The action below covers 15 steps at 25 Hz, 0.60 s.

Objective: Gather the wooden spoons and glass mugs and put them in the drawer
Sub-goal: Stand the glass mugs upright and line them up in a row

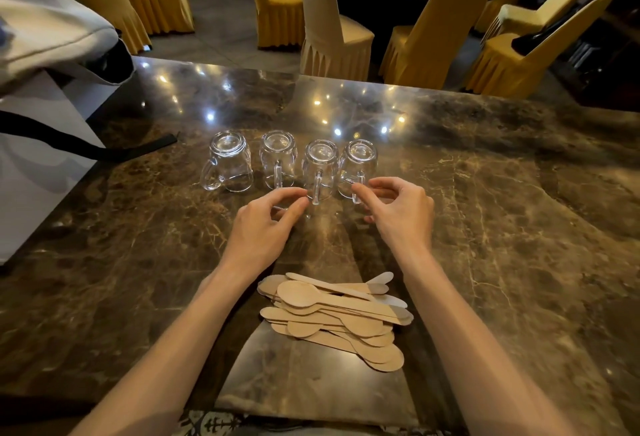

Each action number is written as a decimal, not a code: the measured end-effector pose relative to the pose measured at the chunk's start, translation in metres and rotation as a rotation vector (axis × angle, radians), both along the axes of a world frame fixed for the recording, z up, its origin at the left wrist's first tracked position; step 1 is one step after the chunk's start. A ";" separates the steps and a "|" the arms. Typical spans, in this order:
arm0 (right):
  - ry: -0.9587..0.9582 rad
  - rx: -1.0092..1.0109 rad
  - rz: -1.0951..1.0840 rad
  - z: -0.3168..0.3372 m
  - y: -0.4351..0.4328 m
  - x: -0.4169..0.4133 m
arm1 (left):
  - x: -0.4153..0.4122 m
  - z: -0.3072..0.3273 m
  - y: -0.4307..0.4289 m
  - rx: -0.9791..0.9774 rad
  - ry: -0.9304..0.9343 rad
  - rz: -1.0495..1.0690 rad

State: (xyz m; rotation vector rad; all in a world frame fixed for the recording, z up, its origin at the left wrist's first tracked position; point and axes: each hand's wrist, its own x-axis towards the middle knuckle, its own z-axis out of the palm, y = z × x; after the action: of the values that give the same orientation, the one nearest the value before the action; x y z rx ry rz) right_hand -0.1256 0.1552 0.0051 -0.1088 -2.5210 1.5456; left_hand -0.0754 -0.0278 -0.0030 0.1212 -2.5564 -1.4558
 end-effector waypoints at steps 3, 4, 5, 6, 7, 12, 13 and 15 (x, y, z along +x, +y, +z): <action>0.063 0.006 -0.052 0.006 0.007 0.016 | 0.020 -0.003 -0.018 -0.069 0.045 0.062; 0.082 -0.003 -0.065 0.009 0.007 0.024 | 0.027 -0.005 -0.025 -0.091 0.046 0.076; 0.097 -0.020 -0.077 0.011 0.006 0.032 | 0.034 -0.008 -0.031 -0.125 0.045 0.085; 0.104 -0.055 -0.086 0.013 0.003 0.040 | 0.039 -0.011 -0.037 -0.181 0.045 0.089; 0.100 -0.121 -0.096 0.015 0.001 0.050 | 0.045 -0.013 -0.043 -0.258 0.048 0.089; -0.011 -0.599 -0.167 0.018 -0.016 0.110 | 0.072 -0.028 -0.066 -0.586 0.007 0.019; -0.031 -0.666 -0.180 0.017 -0.019 0.122 | 0.077 -0.030 -0.069 -0.630 -0.004 0.003; -0.065 -0.771 -0.204 0.013 -0.024 0.145 | 0.087 -0.036 -0.073 -0.696 -0.006 -0.023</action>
State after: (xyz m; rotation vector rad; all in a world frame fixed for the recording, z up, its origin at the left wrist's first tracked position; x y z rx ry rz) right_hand 0.0197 0.1308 0.0176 -0.5007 -1.7358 2.3338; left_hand 0.0116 -0.1007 -0.0388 -0.0102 -2.9014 -0.4992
